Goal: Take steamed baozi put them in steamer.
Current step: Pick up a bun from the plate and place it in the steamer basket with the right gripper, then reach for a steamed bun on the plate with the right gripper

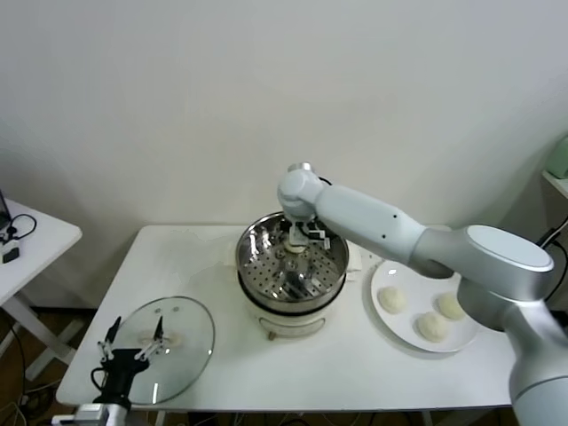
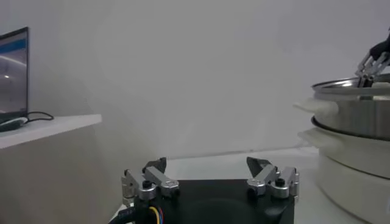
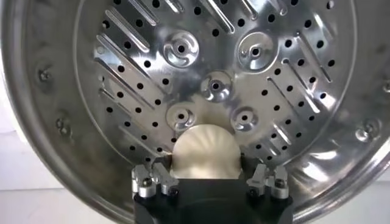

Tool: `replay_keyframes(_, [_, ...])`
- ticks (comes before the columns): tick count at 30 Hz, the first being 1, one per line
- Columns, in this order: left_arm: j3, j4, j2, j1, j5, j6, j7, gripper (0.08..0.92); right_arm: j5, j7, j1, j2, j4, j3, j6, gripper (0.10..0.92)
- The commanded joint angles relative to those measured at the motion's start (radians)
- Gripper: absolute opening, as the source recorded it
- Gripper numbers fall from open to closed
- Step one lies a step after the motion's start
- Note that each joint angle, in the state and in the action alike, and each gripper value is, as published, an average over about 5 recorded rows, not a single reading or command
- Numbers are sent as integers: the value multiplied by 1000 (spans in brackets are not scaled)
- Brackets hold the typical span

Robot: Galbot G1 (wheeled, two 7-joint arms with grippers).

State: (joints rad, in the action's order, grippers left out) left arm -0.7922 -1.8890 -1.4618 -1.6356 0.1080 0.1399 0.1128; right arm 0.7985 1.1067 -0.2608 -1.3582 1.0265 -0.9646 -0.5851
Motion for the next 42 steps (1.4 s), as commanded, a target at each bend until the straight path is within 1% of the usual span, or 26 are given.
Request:
replay_keyframes(1, [-1, 2, 1, 1, 2, 0, -1, 823, 20, -12, 13, -16, -19, 11, -16, 818])
replay_keyframes(4, [0, 3, 0, 3, 2, -2, -1, 823, 1, -3, -1, -9, 0, 22, -32, 822])
replay_keyframes(7, [0, 2, -2, 4, 1, -4, -2, 823, -66, 23, -52, 29, 70, 14, -44, 823])
replay_keyframes(9, [0, 1, -3, 4, 1, -5, -3, 823, -151, 49, -112, 78, 138, -16, -41, 823])
replay_keyframes(13, [-2, 0, -2, 4, 1, -7, -4, 823, -376, 96, -257, 214, 265, -113, -8, 823])
replay_keyframes(17, [3, -2, -2, 6, 1, -10, -4, 823, -504, 115, -380, 343, 354, -180, 32, 823])
replay_keyframes(19, [9, -4, -3, 8, -1, -12, -4, 823, -589, 117, -445, 411, 382, -219, 90, 823])
replay_keyframes(21, [13, -7, -4, 9, -2, -14, -4, 823, -716, 108, -510, 476, 389, -285, 186, 823])
replay_keyframes(25, [20, -9, -2, 11, -2, -18, -5, 823, -992, 46, -611, 596, 354, -485, 383, 823])
replay_keyframes(27, [24, -9, 0, 12, -2, -19, -10, 823, -1079, 3, -626, 656, 332, -559, 453, 823])
replay_keyframes(28, [26, -10, 0, 12, -2, -20, -12, 823, -1094, -27, -620, 685, 323, -580, 477, 823])
replay_keyframes(31, [31, -12, 5, 12, 0, -22, -16, 823, -1061, -94, -548, 765, 314, -566, 544, 823])
replay_keyframes(34, [36, -13, 11, 12, 4, -33, -14, 823, -1032, -118, -438, 818, 328, -507, 621, 823])
replay_keyframes(38, [45, -9, 9, 18, 2, -39, -15, 823, -1018, -109, -236, 849, 317, -382, 704, 823])
replay_keyframes(42, [49, -12, 4, 19, -2, -39, -17, 823, -967, -45, -98, 834, 272, -282, 729, 823])
